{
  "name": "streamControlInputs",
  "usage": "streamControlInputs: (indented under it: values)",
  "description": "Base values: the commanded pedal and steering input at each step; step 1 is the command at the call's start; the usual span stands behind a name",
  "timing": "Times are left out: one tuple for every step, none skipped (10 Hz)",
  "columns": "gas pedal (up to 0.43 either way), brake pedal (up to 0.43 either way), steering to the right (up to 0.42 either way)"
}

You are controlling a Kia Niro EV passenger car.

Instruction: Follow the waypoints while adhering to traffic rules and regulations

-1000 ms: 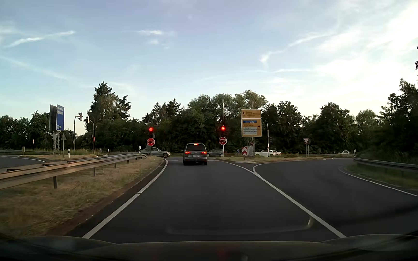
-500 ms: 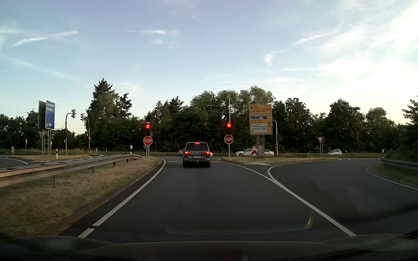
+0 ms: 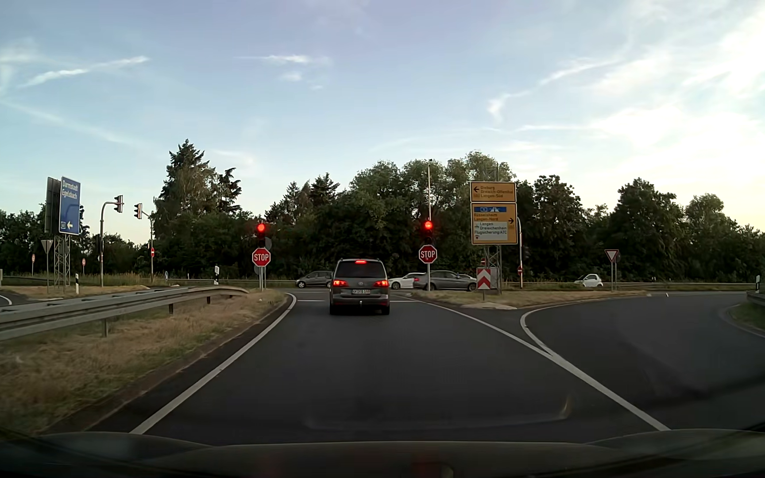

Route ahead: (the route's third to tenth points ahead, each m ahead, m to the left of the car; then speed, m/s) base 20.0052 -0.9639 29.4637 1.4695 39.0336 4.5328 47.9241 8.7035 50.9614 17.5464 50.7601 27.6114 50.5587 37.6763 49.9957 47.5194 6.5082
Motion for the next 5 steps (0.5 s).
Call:
streamControlInputs:
  values:
    - [0.0, 0.232, -0.013]
    - [0.0, 0.238, -0.013]
    - [0.0, 0.238, -0.013]
    - [0.0, 0.25, -0.014]
    - [0.0, 0.256, -0.018]
